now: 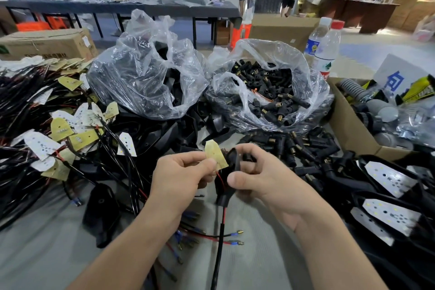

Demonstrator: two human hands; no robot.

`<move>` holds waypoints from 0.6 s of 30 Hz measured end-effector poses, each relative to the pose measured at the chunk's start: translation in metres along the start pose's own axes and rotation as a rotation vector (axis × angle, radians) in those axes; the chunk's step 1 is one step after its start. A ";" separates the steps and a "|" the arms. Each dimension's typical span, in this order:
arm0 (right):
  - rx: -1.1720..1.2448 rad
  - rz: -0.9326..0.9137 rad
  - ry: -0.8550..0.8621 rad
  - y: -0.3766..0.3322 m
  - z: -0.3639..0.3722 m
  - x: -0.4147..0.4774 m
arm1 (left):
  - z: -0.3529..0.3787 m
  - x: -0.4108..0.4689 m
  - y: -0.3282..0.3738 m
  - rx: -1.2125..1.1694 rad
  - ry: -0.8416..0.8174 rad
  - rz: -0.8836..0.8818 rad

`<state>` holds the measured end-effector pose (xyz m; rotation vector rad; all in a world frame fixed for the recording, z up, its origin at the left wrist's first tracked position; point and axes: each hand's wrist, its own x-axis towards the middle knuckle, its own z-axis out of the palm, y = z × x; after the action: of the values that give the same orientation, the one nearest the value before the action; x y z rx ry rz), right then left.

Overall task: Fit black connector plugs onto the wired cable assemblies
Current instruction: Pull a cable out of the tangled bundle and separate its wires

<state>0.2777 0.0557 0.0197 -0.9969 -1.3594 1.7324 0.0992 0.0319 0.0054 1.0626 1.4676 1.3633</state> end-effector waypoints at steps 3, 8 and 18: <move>0.040 -0.046 0.127 0.000 0.002 0.002 | 0.000 -0.002 0.002 0.066 -0.024 -0.003; -0.119 -0.162 0.222 0.006 0.012 0.003 | 0.007 -0.015 0.004 0.282 0.075 0.153; -0.063 -0.247 0.257 0.013 0.030 0.011 | 0.006 -0.017 0.006 0.268 -0.026 0.364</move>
<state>0.2453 0.0499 0.0098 -1.0012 -1.3145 1.3382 0.1105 0.0172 0.0112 1.5743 1.5169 1.4149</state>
